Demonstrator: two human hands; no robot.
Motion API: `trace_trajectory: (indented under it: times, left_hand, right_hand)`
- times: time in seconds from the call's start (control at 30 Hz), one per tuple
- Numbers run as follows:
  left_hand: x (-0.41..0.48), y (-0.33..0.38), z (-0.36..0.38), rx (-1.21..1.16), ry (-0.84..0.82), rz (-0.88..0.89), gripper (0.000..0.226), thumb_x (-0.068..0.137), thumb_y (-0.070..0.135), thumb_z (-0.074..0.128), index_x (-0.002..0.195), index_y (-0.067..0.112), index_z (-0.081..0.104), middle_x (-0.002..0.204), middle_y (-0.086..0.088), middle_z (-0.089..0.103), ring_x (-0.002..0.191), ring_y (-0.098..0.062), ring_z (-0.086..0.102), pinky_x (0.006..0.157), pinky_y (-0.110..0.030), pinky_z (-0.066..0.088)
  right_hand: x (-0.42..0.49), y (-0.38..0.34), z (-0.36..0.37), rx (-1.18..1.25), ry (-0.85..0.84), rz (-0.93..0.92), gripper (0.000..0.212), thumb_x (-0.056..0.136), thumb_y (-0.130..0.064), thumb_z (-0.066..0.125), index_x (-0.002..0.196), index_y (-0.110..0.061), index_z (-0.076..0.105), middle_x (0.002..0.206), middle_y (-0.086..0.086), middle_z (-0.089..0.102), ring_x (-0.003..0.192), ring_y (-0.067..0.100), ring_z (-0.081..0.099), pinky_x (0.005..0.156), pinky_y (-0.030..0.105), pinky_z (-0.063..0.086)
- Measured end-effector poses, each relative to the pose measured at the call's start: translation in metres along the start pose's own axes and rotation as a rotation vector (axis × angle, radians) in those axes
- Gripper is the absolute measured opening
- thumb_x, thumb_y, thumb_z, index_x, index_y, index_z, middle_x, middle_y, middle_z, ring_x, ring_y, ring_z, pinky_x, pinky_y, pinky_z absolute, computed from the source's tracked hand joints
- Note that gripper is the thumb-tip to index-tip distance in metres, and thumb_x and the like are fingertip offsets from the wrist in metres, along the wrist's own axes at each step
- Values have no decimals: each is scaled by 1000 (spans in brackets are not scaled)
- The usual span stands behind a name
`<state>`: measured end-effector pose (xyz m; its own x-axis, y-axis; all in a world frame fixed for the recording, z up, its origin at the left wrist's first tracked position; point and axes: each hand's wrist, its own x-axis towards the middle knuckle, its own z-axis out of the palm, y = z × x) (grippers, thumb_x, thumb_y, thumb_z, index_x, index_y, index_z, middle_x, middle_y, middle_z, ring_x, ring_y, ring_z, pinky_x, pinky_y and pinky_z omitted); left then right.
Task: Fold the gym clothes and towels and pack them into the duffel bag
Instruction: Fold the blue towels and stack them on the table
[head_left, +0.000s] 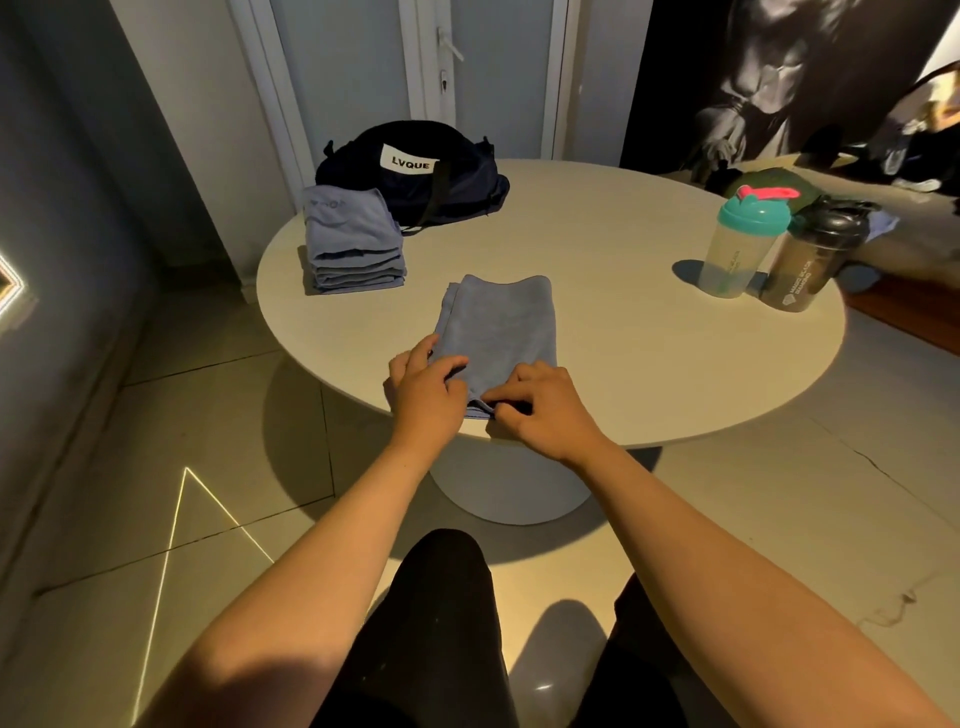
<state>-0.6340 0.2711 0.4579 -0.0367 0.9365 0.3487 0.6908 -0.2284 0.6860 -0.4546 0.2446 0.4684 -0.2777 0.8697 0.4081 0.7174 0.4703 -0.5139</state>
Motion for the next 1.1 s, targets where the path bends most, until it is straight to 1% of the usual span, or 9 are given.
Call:
trace_trajectory:
  times: [0.13, 0.23, 0.3, 0.4, 0.57, 0.67, 0.8, 0.97, 1.1]
  left_hand:
    - [11, 8, 8, 14, -115, -45, 34, 99, 18, 48, 126, 20, 69, 144, -2, 55, 133, -29, 45, 111, -42, 39]
    - [17, 13, 6, -6, -194, -27, 32, 96, 20, 53, 124, 24, 70, 140, 3, 56, 129, -22, 46, 109, -34, 39]
    - [23, 15, 2, -82, -217, -9, 27, 94, 20, 58, 115, 28, 73, 130, 7, 59, 120, -14, 53, 104, -29, 43]
    - [42, 20, 0, -223, -179, -51, 22, 96, 21, 58, 112, 27, 72, 120, 8, 59, 104, -5, 57, 90, -17, 46]
    - [91, 19, 21, -149, -159, -126, 35, 97, 27, 50, 128, 32, 63, 134, 2, 61, 122, -24, 57, 102, -41, 48]
    - [112, 21, 37, 45, -229, -174, 40, 98, 33, 44, 135, 40, 57, 146, 7, 53, 132, -29, 44, 105, -40, 35]
    - [117, 18, 50, 152, -199, -161, 41, 103, 30, 43, 142, 32, 53, 152, 7, 46, 135, -25, 38, 96, -33, 23]
    - [111, 2, 49, -73, -132, -152, 44, 100, 24, 54, 144, 21, 52, 151, 2, 47, 135, -22, 46, 115, -39, 32]
    - [106, 4, 42, -180, -91, -184, 46, 96, 19, 59, 142, 19, 54, 144, 0, 52, 125, -19, 53, 101, -27, 41]
  right_hand:
    - [2, -4, -2, 38, 67, 135, 33, 89, -28, 48, 98, -25, 79, 83, -4, 73, 76, 11, 59, 80, 35, 49]
    - [14, 1, -14, 115, 144, 364, 25, 90, -20, 53, 82, -19, 77, 79, -1, 74, 72, 19, 65, 70, 36, 54]
    - [25, 7, -28, 65, 182, 393, 25, 89, -20, 53, 75, -20, 74, 73, 0, 71, 67, 21, 63, 65, 38, 53]
    - [46, 19, -44, -13, 188, 373, 22, 91, -22, 54, 96, -23, 76, 86, 2, 73, 80, 22, 64, 75, 37, 53]
    - [74, 52, -36, -114, -29, 429, 46, 100, -36, 49, 145, -25, 50, 146, 9, 46, 135, 30, 41, 106, 42, 38]
    - [68, 63, -16, -231, -115, 440, 50, 102, -46, 38, 150, -30, 41, 157, 3, 33, 146, 21, 26, 113, 43, 24]
    - [66, 64, -12, -245, -98, 417, 51, 102, -51, 34, 149, -34, 38, 160, -3, 26, 149, 13, 16, 115, 46, 14]
    - [61, 65, -11, -154, -128, 420, 64, 94, -69, 37, 152, -40, 33, 166, -5, 9, 152, 13, 13, 122, 49, 8]
    - [59, 66, -15, -112, -142, 409, 62, 96, -64, 43, 151, -36, 39, 164, -6, 20, 152, 15, 17, 123, 51, 6]
